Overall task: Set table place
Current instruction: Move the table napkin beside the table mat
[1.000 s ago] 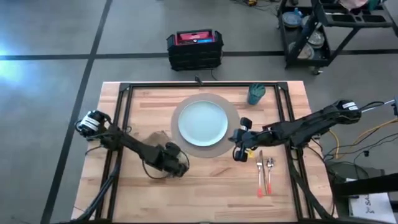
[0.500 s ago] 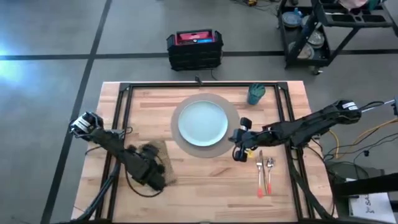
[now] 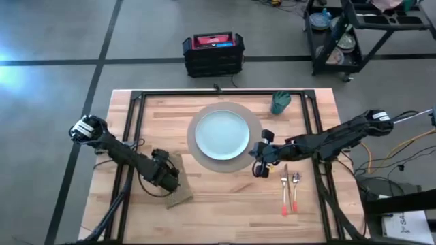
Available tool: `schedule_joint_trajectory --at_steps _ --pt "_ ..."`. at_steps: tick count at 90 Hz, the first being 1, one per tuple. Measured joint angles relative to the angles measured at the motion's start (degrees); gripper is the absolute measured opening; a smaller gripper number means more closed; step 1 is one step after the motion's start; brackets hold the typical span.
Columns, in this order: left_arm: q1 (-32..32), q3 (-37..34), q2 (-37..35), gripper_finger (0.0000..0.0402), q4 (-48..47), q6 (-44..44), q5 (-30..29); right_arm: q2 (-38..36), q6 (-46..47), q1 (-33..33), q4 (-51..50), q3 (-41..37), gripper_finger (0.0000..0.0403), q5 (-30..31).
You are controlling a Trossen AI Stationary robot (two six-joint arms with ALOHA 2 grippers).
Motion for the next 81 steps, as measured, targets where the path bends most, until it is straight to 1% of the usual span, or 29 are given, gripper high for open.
schedule_joint_trajectory --at_steps 4,14,24,33,45,51,61,65,70,81 --pt "1.8 -2.0 -0.5 0.0 3.1 2.0 -0.2 -0.1 0.0 0.0 0.3 0.0 0.0002 0.0" --pt "6.5 -5.4 -1.3 0.0 8.8 6.9 -3.2 -0.1 0.0 0.0 0.2 0.0 0.0002 0.0" --pt "12.1 -6.4 -2.3 0.0 9.4 10.7 -7.8 -0.1 0.0 0.0 0.3 0.0 0.0002 0.0" --pt "17.9 -6.7 -3.4 0.0 9.9 16.4 -10.1 -0.1 0.0 0.0 0.3 0.0 0.0002 0.0" --pt "27.4 -6.8 -4.3 0.0 14.5 29.0 -12.7 -0.1 0.0 0.0 0.3 0.0 0.0002 0.0" --pt "32.5 -7.3 -4.1 0.0 20.0 37.8 -13.2 -0.1 0.5 0.0 0.2 0.0 0.0002 0.0" --pt "39.5 -7.8 -3.3 0.0 31.0 49.3 -12.6 -0.1 1.0 0.0 0.2 0.0 0.0002 0.0" --pt "41.3 -7.8 -3.1 0.0 34.0 51.9 -11.6 -0.1 1.5 0.0 0.2 0.0 0.0002 0.0" --pt "42.6 -7.1 -3.1 0.0 34.4 53.3 -11.1 0.0 1.9 0.0 -0.1 0.0 0.0002 0.0" --pt "42.3 -4.5 -3.8 0.0 29.0 53.6 -11.7 0.0 3.1 0.0 -1.3 0.0 0.0002 0.0"
